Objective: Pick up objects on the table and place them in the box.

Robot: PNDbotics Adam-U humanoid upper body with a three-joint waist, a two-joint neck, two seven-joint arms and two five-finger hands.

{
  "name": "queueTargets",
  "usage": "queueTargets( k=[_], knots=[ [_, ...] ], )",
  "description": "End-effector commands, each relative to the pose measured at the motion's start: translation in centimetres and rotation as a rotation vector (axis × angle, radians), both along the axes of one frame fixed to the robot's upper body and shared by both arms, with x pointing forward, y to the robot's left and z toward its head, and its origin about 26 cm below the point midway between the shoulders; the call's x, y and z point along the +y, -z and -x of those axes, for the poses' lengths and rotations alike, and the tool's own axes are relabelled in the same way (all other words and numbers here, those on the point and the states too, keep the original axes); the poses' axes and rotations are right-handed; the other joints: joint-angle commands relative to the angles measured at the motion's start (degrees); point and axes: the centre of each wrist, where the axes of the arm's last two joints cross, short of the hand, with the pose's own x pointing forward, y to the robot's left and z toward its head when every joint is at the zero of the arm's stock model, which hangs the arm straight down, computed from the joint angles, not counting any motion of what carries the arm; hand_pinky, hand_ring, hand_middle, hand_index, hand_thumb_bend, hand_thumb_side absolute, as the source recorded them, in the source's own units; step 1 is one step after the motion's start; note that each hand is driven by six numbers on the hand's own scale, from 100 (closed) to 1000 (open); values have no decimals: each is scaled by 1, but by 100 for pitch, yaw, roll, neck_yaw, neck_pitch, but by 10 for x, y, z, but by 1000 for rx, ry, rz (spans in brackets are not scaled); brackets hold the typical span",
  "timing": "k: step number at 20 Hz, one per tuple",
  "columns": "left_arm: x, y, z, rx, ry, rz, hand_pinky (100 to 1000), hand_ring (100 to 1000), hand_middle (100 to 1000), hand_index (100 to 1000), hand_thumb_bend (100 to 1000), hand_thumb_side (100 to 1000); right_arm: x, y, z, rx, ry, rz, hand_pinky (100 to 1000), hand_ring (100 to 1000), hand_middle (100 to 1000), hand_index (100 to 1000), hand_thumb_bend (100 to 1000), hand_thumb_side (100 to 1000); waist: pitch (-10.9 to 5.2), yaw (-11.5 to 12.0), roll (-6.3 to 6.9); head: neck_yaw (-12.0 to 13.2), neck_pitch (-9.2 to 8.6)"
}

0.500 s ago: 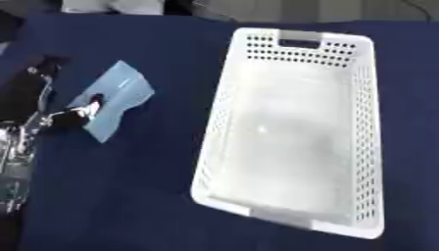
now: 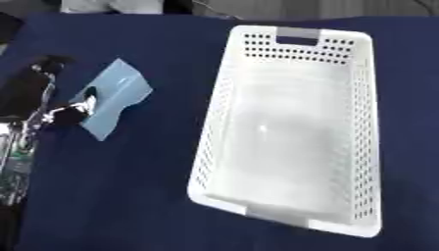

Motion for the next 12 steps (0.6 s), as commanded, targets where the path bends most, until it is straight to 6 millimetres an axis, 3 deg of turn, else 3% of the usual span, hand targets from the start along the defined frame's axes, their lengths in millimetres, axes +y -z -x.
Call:
queueTargets(
  k=[1, 6, 8, 12],
  knots=[
    [2, -8, -1, -5, 16, -30, 615, 749, 815, 904, 406, 548, -2, -7, 2, -24, 3, 25, 845, 749, 841, 1000, 100, 768, -50, -21, 2, 32, 0],
    [0, -18, 0, -70, 25, -20, 603, 738, 810, 903, 289, 599, -2, -6, 2, -23, 5, 28, 846, 749, 841, 1000, 100, 768, -60, -16, 7, -2, 0],
    [-3, -22, 1, -116, 39, 0, 570, 711, 795, 894, 178, 806, -2, -6, 2, -22, 6, 29, 846, 749, 841, 1000, 100, 767, -68, -12, 6, -15, 0],
    [-6, -25, 3, -231, 133, 159, 526, 673, 770, 876, 100, 1000, -2, -5, 2, -19, 7, 29, 846, 749, 841, 1000, 100, 767, -88, 0, 0, -39, 0]
  ],
)
